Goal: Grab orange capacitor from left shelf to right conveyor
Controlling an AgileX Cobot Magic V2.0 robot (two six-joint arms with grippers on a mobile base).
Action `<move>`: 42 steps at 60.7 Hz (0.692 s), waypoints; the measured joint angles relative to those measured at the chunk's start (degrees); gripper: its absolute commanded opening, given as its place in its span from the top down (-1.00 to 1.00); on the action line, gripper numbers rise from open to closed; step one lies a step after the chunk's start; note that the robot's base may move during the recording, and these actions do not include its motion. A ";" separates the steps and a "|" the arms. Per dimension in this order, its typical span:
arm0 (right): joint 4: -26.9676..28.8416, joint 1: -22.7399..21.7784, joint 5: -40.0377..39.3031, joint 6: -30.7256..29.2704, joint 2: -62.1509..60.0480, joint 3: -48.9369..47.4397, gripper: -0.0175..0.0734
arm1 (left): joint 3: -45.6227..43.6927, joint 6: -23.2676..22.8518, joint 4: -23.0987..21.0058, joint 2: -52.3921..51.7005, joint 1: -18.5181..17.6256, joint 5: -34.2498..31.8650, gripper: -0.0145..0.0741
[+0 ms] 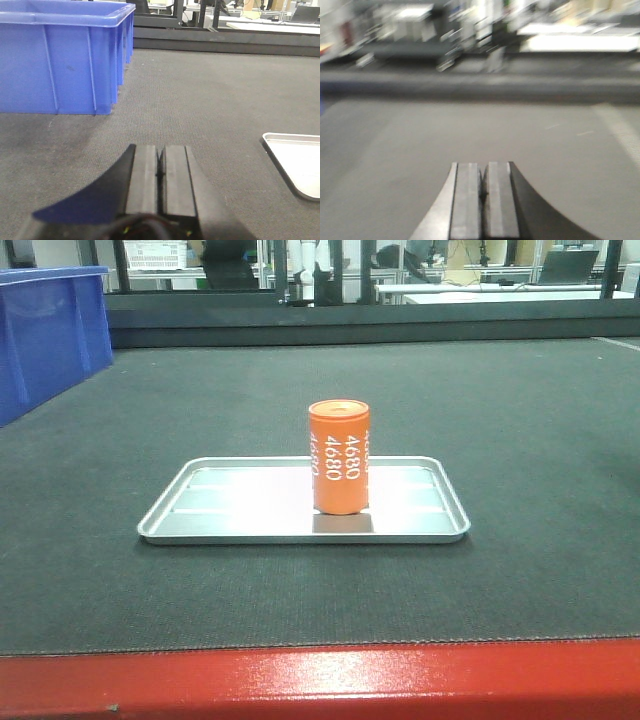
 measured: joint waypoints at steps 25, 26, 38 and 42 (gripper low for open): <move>0.11 -2.03 11.16 -0.09 -30.32 11.00 0.50 | 0.00 0.00 0.00 0.00 0.00 0.00 0.96; 0.11 -2.03 11.04 -0.09 -32.27 12.26 0.50 | 0.00 0.00 0.00 0.00 0.00 0.00 0.96; 0.43 -2.16 10.70 3.74 -45.48 22.51 0.50 | 0.00 0.00 0.00 0.00 0.00 -0.04 0.96; 1.03 -2.16 10.16 5.29 -45.02 24.32 0.50 | 0.00 0.00 0.00 0.00 0.00 -0.04 0.96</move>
